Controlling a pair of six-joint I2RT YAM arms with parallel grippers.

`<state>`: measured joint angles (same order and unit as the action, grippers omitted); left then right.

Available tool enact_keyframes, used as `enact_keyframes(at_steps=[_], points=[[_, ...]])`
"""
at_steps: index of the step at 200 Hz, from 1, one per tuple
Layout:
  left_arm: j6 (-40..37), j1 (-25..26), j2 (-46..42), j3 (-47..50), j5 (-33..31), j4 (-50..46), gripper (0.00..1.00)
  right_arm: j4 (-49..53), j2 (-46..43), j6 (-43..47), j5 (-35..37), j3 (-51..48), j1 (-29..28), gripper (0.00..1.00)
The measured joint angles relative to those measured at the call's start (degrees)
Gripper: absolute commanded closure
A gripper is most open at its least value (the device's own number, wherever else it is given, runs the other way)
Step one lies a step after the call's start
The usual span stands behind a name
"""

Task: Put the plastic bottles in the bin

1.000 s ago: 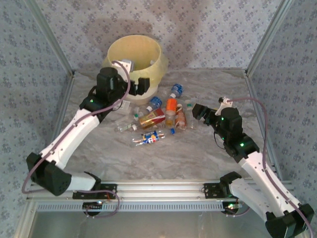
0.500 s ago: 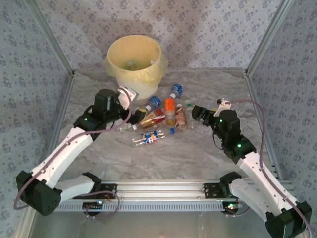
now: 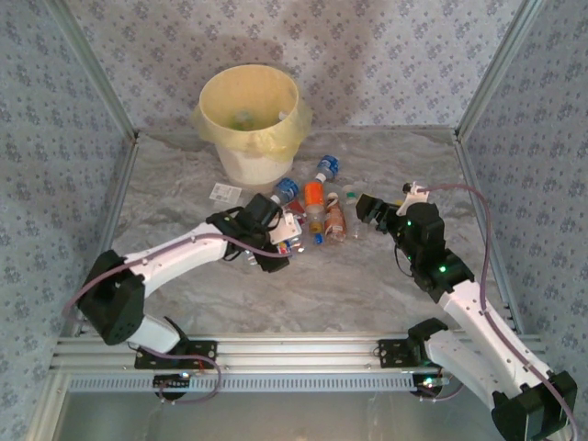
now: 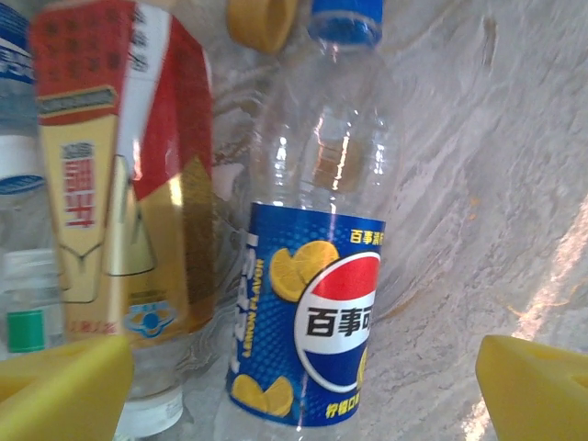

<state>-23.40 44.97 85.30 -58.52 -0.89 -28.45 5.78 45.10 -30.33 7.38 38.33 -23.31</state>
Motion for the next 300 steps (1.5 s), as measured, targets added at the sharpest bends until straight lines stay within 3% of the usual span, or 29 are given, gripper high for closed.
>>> enact_keyframes(at_steps=[83,127,172,198,244,300], points=[[-0.66,0.44,11.26,-3.41,-5.81,1.38,0.17,0.46,0.0,0.42,0.79,0.0,0.11,0.0],[-1.03,3.72,17.05,-7.02,-9.42,3.15,0.19,1.25,0.0,0.39,0.81,0.0,0.09,0.0],[-1.77,4.83,21.55,-10.05,-10.99,2.73,0.4,2.38,-0.15,0.39,0.83,0.0,0.11,0.0],[-1.92,4.83,21.46,-10.03,-11.8,2.93,0.5,2.73,-0.57,0.39,0.9,0.0,0.11,0.0],[-1.18,4.81,17.14,-6.8,-11.67,5.79,0.51,2.82,-0.83,0.39,1.03,0.0,0.11,0.0],[1.51,2.49,3.17,-1.95,-7.23,11.47,0.52,2.62,-1.05,0.94,0.94,0.0,0.2,0.0]])
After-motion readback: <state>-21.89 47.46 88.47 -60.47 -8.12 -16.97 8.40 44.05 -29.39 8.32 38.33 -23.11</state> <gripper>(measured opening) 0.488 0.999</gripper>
